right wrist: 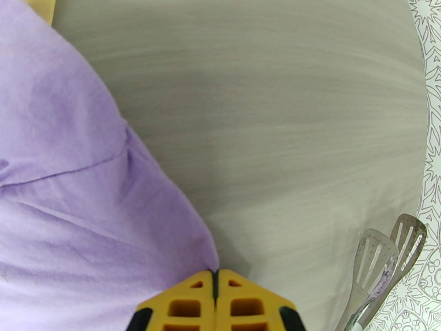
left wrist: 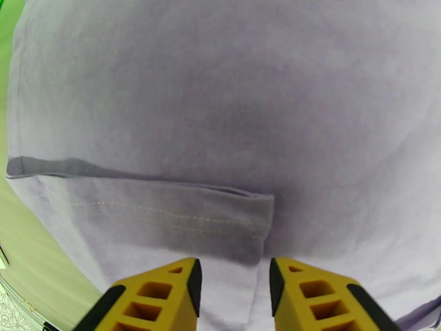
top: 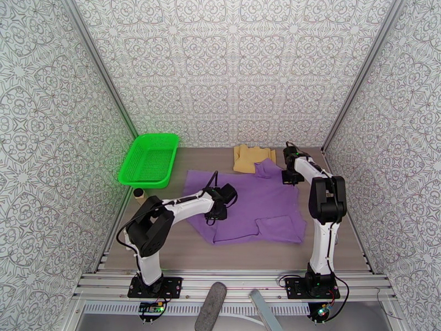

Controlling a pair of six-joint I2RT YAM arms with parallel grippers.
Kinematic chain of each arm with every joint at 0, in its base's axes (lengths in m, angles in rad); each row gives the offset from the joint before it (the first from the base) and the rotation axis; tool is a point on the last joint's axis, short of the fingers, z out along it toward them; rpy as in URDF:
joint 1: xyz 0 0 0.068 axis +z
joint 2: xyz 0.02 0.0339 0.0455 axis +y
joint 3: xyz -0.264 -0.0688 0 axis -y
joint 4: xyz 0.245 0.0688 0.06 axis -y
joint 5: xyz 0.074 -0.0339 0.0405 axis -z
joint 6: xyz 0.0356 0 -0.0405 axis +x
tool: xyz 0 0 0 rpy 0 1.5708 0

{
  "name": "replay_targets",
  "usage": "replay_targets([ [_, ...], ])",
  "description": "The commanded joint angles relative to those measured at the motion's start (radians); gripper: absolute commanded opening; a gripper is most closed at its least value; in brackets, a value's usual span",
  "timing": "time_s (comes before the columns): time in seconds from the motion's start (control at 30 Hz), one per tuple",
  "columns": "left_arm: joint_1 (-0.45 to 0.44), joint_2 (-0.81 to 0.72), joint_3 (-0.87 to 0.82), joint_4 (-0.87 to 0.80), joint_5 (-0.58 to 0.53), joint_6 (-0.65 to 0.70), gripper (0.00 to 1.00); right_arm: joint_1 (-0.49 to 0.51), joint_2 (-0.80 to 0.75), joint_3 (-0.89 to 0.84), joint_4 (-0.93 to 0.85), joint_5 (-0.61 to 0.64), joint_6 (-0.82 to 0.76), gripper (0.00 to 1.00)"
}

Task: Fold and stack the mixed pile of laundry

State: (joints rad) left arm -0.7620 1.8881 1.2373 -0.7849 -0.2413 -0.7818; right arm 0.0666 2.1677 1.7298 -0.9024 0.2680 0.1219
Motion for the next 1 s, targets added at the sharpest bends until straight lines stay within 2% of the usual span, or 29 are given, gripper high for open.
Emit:
replay_targets([
  [0.0,0.002,0.025,0.039,0.007,-0.012,0.004,0.39,-0.016,-0.006,-0.002,0.005,-0.010,-0.010,0.00],
  [0.3,0.010,0.052,0.053,0.033,-0.014,0.016,0.32,-0.017,-0.008,-0.002,0.002,-0.021,-0.010,0.00],
  [0.57,0.021,0.063,0.021,0.058,-0.014,0.013,0.18,-0.019,-0.006,-0.003,0.000,-0.026,-0.011,0.00],
  [0.67,0.019,0.052,0.006,0.066,-0.024,0.001,0.08,-0.019,-0.006,-0.004,0.000,-0.029,-0.011,0.00],
  [0.77,0.007,0.005,-0.015,0.049,-0.064,-0.020,0.00,-0.019,-0.005,-0.002,-0.001,-0.026,-0.011,0.00],
  [0.97,-0.028,-0.244,-0.137,-0.089,-0.201,-0.143,0.00,-0.022,0.005,0.002,-0.001,-0.024,-0.008,0.00],
])
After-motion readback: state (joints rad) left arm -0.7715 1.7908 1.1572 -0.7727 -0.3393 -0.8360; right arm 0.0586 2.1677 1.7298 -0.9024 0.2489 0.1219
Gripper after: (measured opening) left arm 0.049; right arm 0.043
